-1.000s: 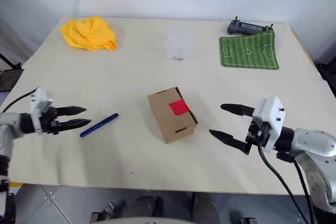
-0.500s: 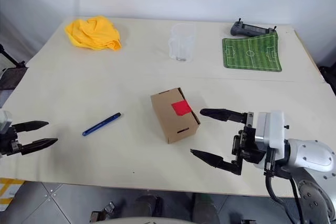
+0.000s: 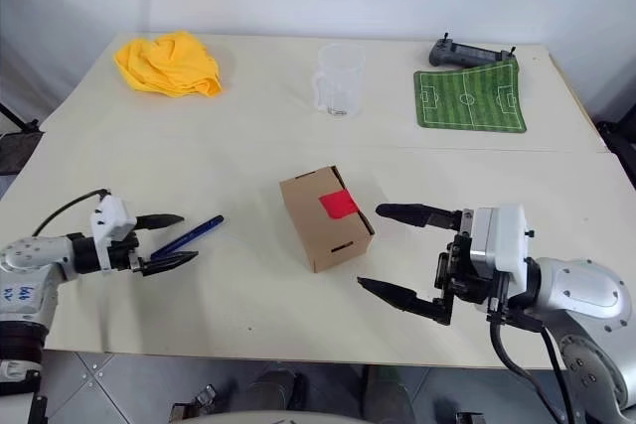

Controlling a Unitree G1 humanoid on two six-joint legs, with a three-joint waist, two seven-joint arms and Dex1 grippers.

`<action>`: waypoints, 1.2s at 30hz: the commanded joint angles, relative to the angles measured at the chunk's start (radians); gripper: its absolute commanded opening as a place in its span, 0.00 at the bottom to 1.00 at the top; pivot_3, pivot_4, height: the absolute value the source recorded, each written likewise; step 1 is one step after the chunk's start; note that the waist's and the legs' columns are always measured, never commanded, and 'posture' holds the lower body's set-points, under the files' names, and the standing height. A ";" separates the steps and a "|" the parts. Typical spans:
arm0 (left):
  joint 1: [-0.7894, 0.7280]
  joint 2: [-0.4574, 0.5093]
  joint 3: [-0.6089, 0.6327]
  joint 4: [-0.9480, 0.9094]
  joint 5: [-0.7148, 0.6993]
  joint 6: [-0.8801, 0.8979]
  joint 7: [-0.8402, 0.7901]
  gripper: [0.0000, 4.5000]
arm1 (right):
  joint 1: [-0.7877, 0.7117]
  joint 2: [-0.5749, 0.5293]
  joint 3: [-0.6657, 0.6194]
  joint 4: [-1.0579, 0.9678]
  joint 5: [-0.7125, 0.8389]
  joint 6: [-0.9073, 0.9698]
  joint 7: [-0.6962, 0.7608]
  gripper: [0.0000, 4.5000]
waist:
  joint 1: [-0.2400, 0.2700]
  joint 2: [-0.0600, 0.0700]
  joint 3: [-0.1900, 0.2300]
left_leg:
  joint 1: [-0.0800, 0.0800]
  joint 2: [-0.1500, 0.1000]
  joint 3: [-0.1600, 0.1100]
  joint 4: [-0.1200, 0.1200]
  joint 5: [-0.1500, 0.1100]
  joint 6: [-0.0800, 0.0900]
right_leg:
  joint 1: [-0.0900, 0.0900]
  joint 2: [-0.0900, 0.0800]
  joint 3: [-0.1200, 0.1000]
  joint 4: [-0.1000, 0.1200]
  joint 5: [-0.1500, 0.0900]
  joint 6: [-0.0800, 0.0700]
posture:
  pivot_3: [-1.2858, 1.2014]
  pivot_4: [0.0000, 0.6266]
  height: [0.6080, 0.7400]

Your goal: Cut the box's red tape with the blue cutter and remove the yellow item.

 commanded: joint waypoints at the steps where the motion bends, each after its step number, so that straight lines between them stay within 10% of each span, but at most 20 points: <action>1: -0.006 0.005 -0.019 0.021 0.040 0.012 0.048 0.99 | 0.005 -0.009 -0.003 -0.043 0.008 -0.006 -0.023 1.00 | 0.002 0.000 0.000 | 0.000 -0.001 0.000 0.000 0.000 0.000 | 0.000 0.000 0.000 0.000 0.000 0.000 | 0.52 0.24 1.00; 17: 0.092 0.033 -0.072 -0.070 0.053 0.136 0.078 0.12 | -0.012 -0.008 0.013 -0.049 0.006 -0.015 -0.068 1.00 | -0.004 0.012 -0.007 | 0.017 0.003 0.001 -0.005 -0.001 -0.001 | 0.013 -0.002 0.009 -0.006 -0.001 -0.002 | 0.52 0.24 1.00; 36: 0.091 0.124 -0.044 -0.404 -0.098 0.197 -0.074 0.10 | -0.022 -0.037 0.004 -0.038 0.078 0.039 -0.061 1.00 | -0.005 0.008 -0.005 | 0.014 0.003 0.001 -0.011 -0.001 -0.002 | 0.010 -0.002 0.009 -0.009 -0.002 -0.003 | 0.52 0.24 1.00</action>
